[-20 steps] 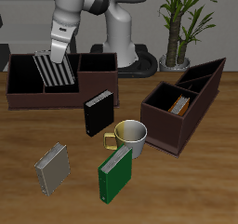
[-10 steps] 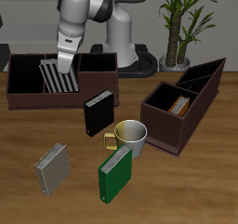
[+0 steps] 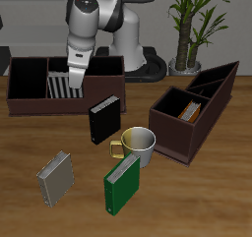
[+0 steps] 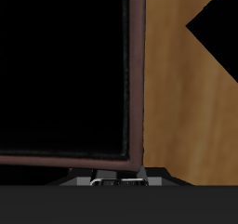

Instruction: Place the orange book into the left desk caddy's right compartment and place the striped book into the back desk caddy's front compartment and place the yellow book into the back desk caddy's back compartment

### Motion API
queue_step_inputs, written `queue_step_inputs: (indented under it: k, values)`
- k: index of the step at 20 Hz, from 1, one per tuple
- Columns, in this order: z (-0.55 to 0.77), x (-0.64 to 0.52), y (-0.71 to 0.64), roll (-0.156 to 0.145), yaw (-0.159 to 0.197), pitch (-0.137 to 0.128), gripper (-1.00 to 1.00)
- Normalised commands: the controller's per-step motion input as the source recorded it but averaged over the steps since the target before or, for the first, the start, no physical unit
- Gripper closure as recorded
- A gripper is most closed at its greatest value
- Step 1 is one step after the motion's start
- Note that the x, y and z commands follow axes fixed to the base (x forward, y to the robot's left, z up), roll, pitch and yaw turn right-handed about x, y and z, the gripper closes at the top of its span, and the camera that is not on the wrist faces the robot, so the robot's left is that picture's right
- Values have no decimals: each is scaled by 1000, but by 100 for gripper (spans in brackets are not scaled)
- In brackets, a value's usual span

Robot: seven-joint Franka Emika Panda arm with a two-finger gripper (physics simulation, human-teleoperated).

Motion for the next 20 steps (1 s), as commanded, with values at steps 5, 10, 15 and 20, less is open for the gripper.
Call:
queue_step_inputs:
  k: [5,10,15,20]
  values:
    - [190,-50,214,48,-64,-32,-100]
    - [279,-49,122,38,-99,-29,-100]
    - [414,15,-63,12,-230,-71,-100]
    - [496,98,-168,-22,-351,-145,-100]
